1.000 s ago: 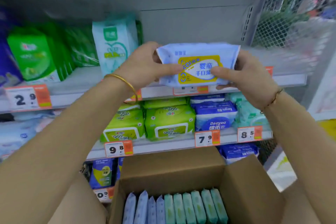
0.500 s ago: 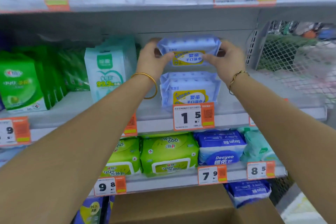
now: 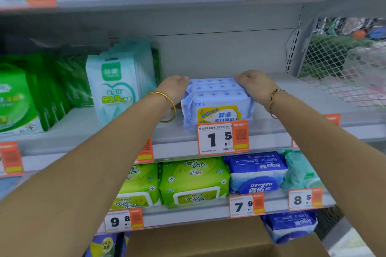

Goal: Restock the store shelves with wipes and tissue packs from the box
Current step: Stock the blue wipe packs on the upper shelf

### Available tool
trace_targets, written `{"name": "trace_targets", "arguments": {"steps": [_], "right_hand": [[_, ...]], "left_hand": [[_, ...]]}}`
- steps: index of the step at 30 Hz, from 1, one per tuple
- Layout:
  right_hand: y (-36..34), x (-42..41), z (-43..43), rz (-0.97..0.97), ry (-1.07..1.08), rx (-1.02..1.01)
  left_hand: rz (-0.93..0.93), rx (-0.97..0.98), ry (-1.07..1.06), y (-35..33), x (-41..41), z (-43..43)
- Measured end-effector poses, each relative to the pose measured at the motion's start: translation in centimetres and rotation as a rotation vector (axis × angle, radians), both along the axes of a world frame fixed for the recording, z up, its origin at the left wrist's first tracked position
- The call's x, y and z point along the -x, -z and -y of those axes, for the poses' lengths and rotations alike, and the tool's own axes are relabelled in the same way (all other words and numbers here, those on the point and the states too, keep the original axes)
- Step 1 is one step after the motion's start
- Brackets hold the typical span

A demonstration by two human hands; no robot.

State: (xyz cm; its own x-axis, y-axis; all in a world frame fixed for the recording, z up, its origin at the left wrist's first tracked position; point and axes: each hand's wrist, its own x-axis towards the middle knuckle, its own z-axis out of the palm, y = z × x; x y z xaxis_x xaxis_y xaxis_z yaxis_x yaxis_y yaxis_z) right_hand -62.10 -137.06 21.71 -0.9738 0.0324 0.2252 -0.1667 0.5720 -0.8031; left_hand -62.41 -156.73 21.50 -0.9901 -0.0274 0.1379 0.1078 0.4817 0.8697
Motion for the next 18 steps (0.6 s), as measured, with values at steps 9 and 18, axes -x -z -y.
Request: {"name": "trace_targets", "arguments": {"steps": [9, 18], "right_hand": [[-1.2, -1.1, -0.1, 0.082, 0.011, 0.033], [2.8, -13.3, 0.5, -0.568, 0.162, 0.256]], "left_hand": [[0.019, -0.083, -0.051, -0.5, -1.1, 0.0], [-0.678, -0.028, -0.157, 4.5, -13.2, 0.9]]}}
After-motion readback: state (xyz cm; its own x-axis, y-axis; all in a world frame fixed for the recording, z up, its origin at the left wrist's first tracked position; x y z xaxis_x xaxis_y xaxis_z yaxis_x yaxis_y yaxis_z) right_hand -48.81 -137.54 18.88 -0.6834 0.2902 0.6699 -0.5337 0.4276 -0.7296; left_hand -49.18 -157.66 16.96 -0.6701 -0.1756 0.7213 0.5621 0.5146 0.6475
